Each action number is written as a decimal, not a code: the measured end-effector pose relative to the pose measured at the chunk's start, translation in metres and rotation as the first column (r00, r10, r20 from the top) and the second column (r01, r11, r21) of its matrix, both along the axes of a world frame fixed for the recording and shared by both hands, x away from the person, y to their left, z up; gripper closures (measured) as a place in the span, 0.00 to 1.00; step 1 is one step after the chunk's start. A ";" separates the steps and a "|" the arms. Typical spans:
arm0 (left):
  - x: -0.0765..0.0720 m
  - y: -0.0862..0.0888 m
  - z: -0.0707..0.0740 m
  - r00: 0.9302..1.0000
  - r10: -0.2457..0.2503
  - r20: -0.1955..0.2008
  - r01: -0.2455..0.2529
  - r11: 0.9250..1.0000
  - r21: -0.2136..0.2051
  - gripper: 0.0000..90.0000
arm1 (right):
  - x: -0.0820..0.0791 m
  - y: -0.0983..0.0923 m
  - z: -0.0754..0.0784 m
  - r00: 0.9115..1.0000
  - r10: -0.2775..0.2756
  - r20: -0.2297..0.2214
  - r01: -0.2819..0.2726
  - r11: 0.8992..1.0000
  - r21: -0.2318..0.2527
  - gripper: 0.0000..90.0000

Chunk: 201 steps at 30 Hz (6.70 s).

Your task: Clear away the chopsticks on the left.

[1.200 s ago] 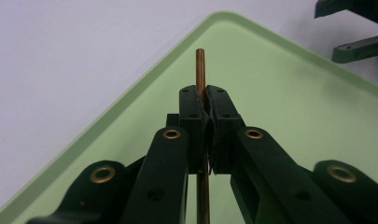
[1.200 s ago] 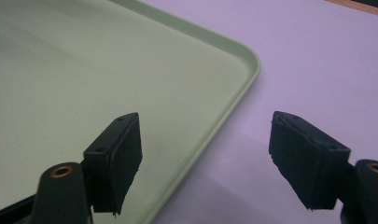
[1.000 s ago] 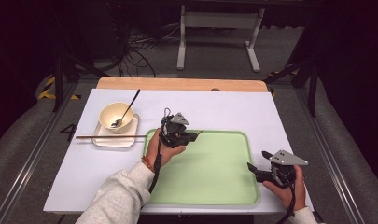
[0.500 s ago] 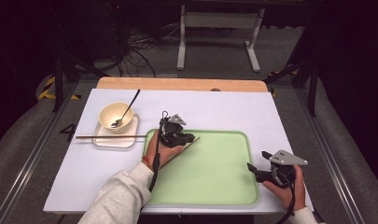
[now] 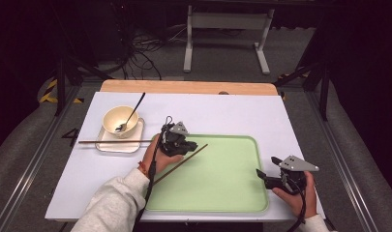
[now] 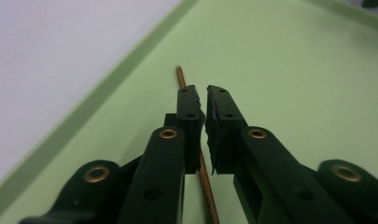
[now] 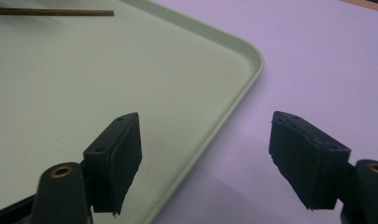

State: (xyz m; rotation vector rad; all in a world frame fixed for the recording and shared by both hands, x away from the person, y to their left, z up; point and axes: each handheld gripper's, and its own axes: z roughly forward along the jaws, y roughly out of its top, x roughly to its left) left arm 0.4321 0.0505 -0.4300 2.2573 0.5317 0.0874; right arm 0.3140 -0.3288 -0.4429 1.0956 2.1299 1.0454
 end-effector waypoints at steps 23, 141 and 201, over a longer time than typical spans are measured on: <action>-0.012 0.046 -0.002 0.998 -0.017 0.060 0.018 1.000 -0.021 0.97 | 0.000 0.001 -0.001 1.000 0.001 -0.003 -0.001 1.000 -0.007 0.29; -0.014 0.034 0.044 0.994 0.099 0.052 -0.090 0.984 -0.157 0.96 | 0.001 0.001 -0.004 1.000 0.000 -0.017 0.000 1.000 -0.011 0.28; 0.011 -0.018 -0.001 1.000 0.009 0.029 -0.010 1.000 0.022 1.00 | 0.002 0.001 -0.004 1.000 0.006 -0.029 -0.006 1.000 -0.015 0.28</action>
